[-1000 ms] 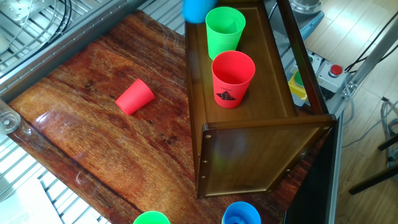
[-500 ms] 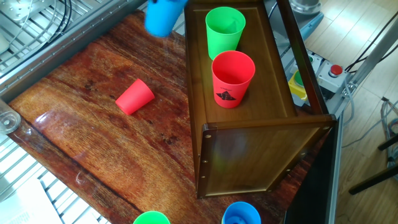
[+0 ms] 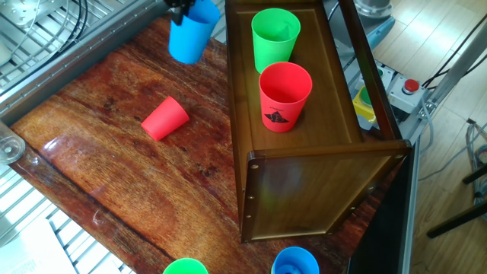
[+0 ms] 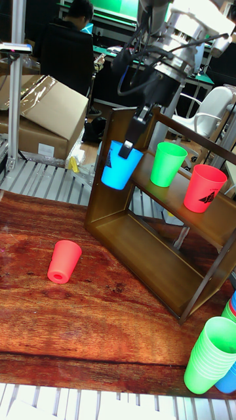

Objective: Take the cups off the shelf and stack them together

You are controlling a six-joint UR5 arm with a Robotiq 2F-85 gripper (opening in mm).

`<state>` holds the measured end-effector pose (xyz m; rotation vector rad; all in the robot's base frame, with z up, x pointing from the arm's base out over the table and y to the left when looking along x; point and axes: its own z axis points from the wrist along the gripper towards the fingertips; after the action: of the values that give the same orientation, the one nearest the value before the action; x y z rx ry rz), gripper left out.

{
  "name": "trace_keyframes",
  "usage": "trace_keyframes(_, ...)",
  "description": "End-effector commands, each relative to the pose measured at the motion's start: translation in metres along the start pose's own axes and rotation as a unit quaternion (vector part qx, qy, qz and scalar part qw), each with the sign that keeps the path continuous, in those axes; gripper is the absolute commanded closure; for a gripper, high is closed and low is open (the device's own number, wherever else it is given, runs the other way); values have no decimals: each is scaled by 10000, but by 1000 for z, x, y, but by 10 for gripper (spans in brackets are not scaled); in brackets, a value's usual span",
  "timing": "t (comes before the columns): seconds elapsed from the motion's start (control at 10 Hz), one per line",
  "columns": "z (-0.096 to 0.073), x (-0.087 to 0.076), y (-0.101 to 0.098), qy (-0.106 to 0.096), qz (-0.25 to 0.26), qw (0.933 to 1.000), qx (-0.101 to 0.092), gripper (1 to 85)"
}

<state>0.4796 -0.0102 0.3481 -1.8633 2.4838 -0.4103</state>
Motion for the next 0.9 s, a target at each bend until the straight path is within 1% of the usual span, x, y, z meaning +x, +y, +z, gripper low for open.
trace_keyframes(0.0, 1, 13, 4, 234, 584, 9980, -53, 843)
trace_keyframes(0.1, 1, 17, 3, 301, 980, 9947, -31, 843)
trace_keyframes(0.2, 0, 25, -5, 434, 1188, 9919, 156, 843)
trace_keyframes(0.3, 0, 28, -8, 491, 1451, 9879, 242, 843)
trace_keyframes(0.4, 0, 30, -8, 522, 1725, 9833, 261, 843)
trace_keyframes(0.5, -1, 31, -17, 504, 1689, 9834, 423, 843)
trace_keyframes(0.6, 1, 15, -14, 229, 1403, 9893, 315, 843)
trace_keyframes(0.7, 1, 3, -11, 6, 1076, 9939, 228, 843)
trace_keyframes(0.8, 12, 1, -27, -152, 713, 9972, 169, 843)
